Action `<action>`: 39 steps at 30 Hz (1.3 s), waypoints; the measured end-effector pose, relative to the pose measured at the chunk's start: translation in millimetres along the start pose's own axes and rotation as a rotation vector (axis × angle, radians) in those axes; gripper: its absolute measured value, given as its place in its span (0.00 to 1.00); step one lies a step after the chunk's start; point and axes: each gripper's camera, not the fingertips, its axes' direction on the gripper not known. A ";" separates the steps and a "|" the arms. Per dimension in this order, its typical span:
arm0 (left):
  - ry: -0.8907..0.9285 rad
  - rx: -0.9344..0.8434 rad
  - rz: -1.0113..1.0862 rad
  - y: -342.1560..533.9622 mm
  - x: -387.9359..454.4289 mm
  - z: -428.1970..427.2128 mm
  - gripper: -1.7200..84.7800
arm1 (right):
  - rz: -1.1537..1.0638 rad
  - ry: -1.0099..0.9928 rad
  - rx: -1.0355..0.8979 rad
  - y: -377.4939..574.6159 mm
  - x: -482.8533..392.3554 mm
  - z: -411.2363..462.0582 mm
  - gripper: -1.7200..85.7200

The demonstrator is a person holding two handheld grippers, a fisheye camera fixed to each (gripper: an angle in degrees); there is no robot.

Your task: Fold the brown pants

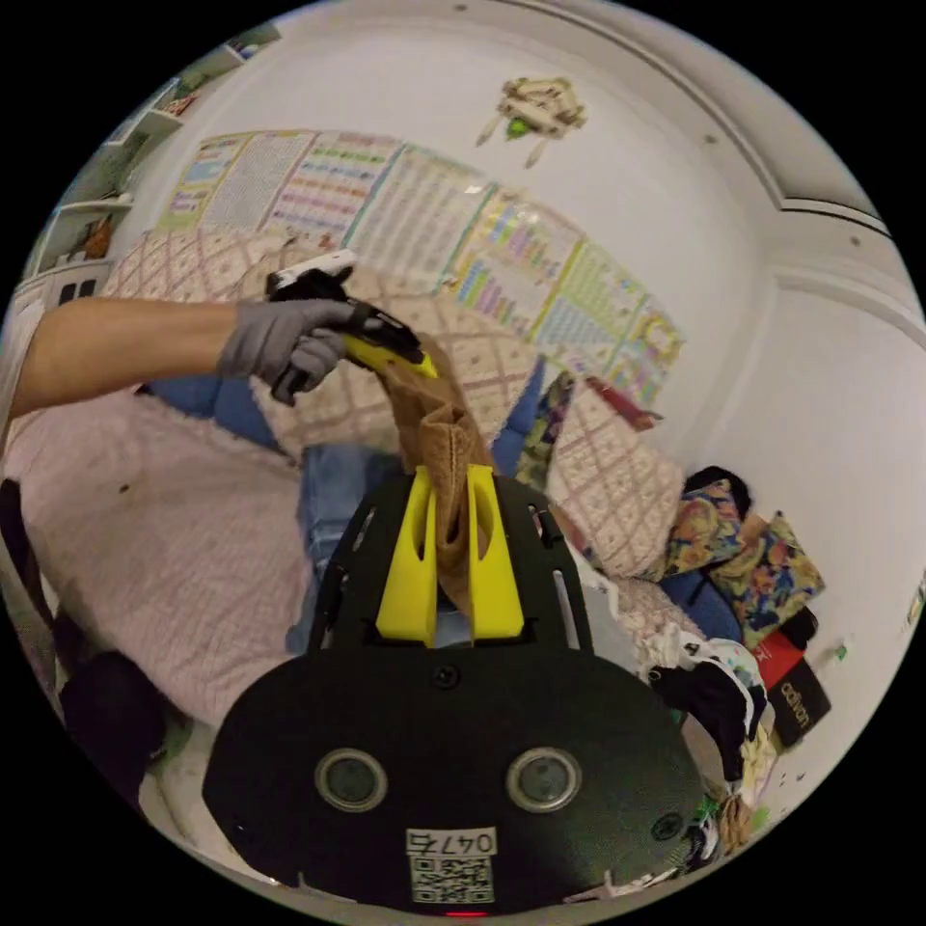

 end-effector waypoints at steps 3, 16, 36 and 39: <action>0.037 0.140 0.229 19.5 96.2 -81.5 0.08 | 0.024 0.054 0.213 -29.8 20.4 -75.3 0.02; -0.259 0.503 0.297 420.9 218.2 -487.3 0.08 | -0.137 -0.540 0.458 -202.6 -71.4 -250.4 0.02; -0.785 0.532 -0.625 767.6 -32.4 -701.7 0.10 | -0.485 -1.061 0.004 -452.2 -353.1 37.9 0.05; -0.968 0.538 -0.575 853.6 -2.9 -717.3 0.11 | -0.376 -1.074 -0.129 -405.6 -356.7 59.0 0.07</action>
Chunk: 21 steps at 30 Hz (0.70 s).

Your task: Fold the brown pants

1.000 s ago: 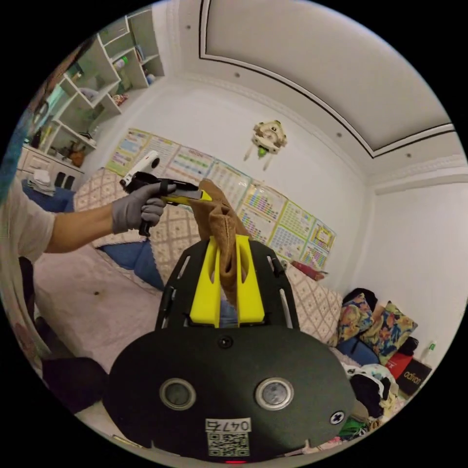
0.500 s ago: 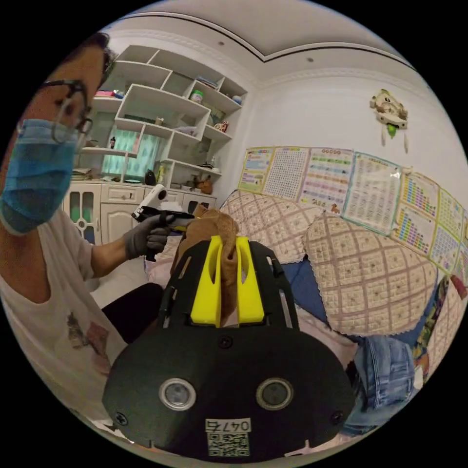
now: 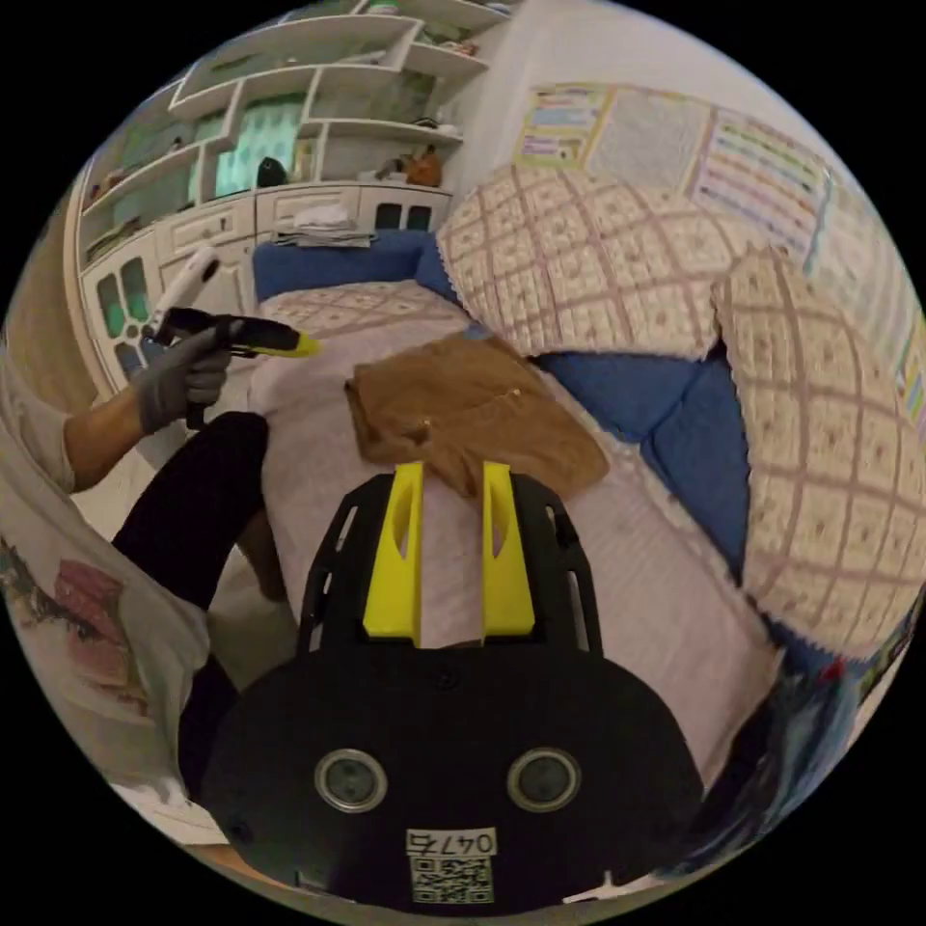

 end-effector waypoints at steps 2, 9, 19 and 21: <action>-0.179 0.082 0.095 15.6 -9.4 -46.9 0.11 | 0.159 -0.026 0.076 24.8 7.8 -23.5 0.07; -0.178 0.144 0.243 29.0 -27.6 -106.0 0.10 | 0.321 0.058 0.235 -12.3 17.5 -112.9 0.06; 0.119 -0.020 -0.047 -2.8 -85.2 -1.3 0.12 | 0.212 -0.082 0.178 -129.1 -5.0 -142.4 0.06; 0.057 -0.082 -0.084 -23.6 -98.2 37.1 0.14 | 0.194 -0.117 0.173 -150.9 -2.7 -147.1 0.06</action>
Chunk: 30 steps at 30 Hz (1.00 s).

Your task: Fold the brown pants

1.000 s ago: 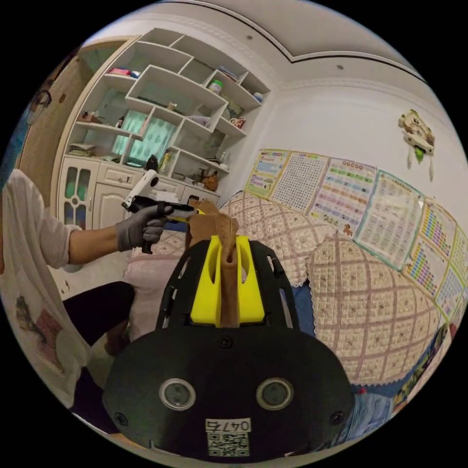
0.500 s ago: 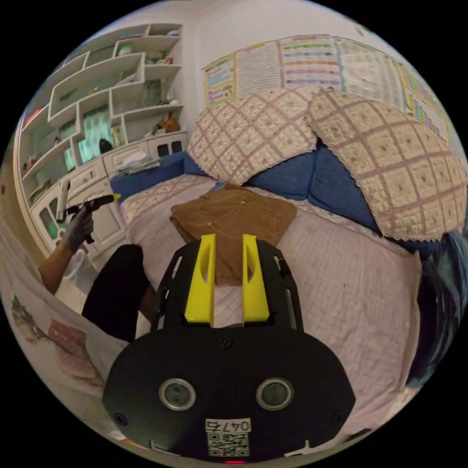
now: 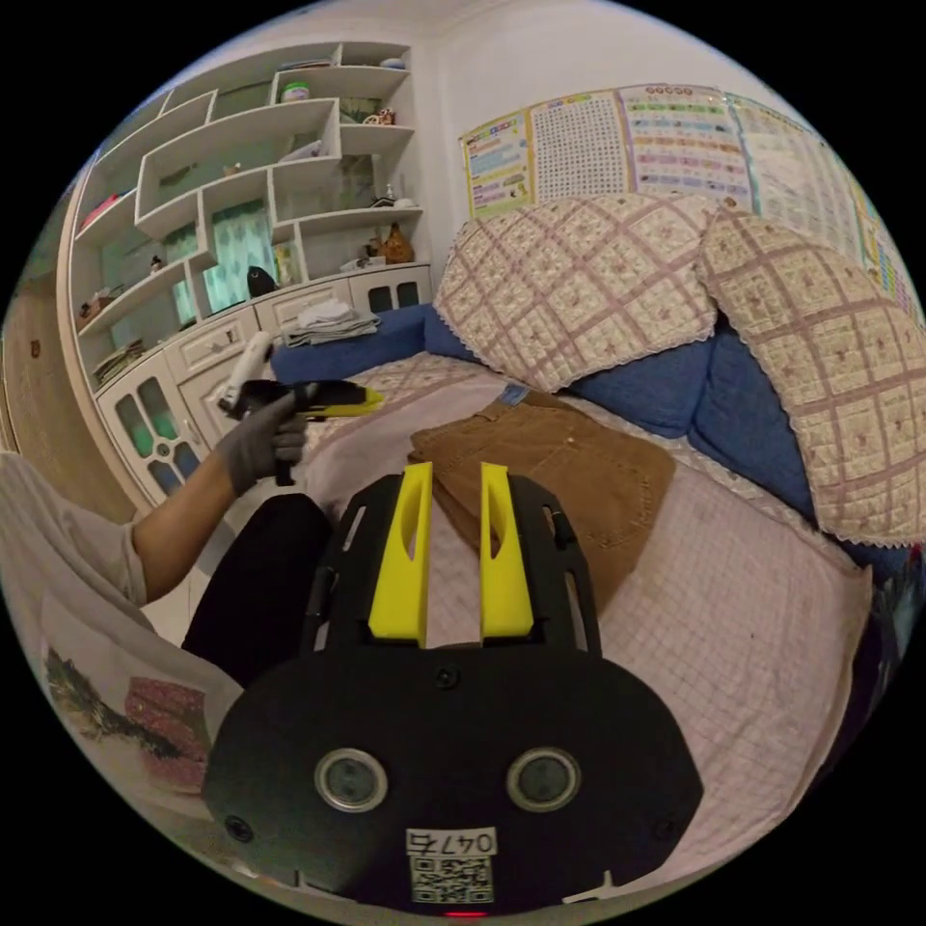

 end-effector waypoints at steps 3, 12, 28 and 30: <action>0.004 -0.106 -0.036 -11.2 -20.6 51.8 0.16 | -0.058 -0.004 -0.017 -39.4 -5.3 1.6 0.06; 0.058 -0.177 -0.054 6.2 -43.4 103.4 0.11 | -0.095 -0.086 -0.107 -139.3 -1.0 32.7 0.08; 0.340 -0.005 0.099 33.5 37.7 94.5 0.05 | -0.269 0.133 -0.062 -162.4 -59.1 -80.7 0.18; 0.364 0.003 0.156 38.6 62.2 93.5 0.05 | -0.320 0.213 -0.071 -159.8 -74.3 -95.7 0.16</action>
